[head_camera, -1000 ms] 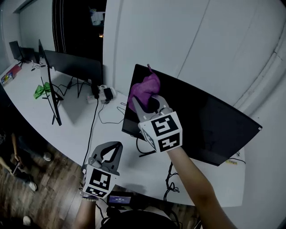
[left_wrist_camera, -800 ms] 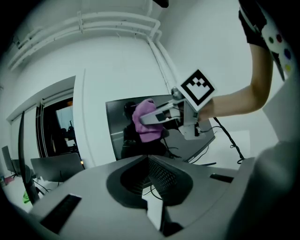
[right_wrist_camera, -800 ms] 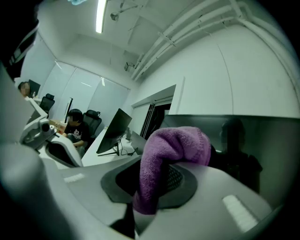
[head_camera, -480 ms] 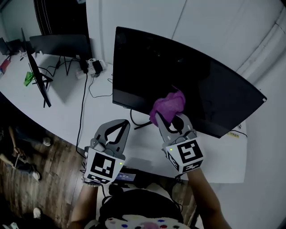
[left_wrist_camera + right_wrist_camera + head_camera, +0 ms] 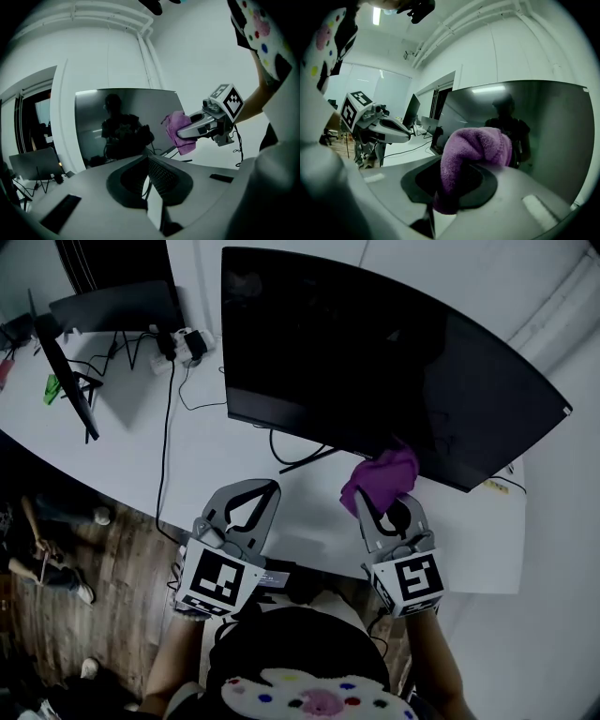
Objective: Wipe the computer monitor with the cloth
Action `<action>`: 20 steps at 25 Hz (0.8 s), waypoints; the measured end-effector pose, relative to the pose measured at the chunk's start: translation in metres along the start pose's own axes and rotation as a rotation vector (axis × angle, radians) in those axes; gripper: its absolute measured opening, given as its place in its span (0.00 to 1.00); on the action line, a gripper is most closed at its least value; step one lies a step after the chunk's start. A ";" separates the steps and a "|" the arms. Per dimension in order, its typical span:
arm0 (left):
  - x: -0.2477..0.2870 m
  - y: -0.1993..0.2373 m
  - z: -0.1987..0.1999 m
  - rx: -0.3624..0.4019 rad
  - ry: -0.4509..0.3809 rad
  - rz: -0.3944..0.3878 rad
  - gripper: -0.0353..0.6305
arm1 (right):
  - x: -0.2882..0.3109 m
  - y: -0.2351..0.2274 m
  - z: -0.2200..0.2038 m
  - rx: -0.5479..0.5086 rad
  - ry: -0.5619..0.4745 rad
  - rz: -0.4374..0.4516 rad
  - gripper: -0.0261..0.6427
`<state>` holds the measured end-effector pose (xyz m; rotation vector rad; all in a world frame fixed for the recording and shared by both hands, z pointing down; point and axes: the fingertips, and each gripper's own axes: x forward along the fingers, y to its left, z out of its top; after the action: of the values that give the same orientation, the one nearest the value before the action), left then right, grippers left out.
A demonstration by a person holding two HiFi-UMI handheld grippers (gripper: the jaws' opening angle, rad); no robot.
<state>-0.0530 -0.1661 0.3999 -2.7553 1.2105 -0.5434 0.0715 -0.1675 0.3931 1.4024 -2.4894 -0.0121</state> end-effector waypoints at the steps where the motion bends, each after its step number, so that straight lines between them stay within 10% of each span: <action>1: 0.000 -0.002 -0.002 0.000 0.005 -0.003 0.06 | -0.003 0.000 -0.005 -0.001 0.011 -0.006 0.15; 20: 0.006 -0.021 -0.017 -0.012 0.050 -0.010 0.06 | -0.029 -0.015 -0.041 0.045 0.061 -0.079 0.15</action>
<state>-0.0405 -0.1545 0.4219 -2.7752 1.2147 -0.6110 0.1087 -0.1452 0.4237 1.4958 -2.3981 0.0698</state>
